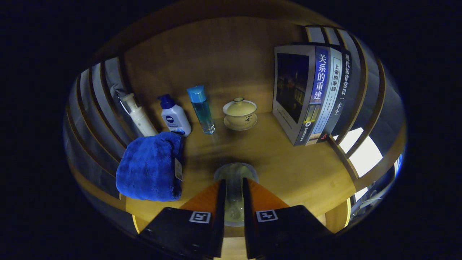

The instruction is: Pull open the drawer, take out the items inside it, and place them on the countertop above the cabinet.

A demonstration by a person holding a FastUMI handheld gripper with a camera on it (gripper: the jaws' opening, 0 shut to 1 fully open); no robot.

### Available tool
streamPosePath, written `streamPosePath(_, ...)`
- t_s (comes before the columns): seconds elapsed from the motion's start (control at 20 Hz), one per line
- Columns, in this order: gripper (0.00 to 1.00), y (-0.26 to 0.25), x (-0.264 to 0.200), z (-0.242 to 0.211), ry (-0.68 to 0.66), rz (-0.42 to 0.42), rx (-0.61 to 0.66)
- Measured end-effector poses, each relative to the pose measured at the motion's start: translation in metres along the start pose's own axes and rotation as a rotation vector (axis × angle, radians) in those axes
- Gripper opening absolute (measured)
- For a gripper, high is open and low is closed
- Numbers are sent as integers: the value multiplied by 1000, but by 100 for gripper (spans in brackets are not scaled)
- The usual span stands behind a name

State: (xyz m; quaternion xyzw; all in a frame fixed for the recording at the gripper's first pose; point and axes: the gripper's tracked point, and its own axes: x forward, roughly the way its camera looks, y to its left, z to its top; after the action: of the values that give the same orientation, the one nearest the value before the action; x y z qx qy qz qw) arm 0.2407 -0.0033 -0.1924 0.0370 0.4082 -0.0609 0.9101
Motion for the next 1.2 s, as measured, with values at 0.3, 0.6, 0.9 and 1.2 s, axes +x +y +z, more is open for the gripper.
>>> streamPosePath(0.3,90,-1,-11,0,-89,31,7)
streamPosePath(0.6,99,5,-38,1,-239,79,-13)
streamPosePath(0.9,99,14,-97,-5,-417,74,-60)
streamPosePath(1.2,99,17,-158,-39,-509,110,-24)
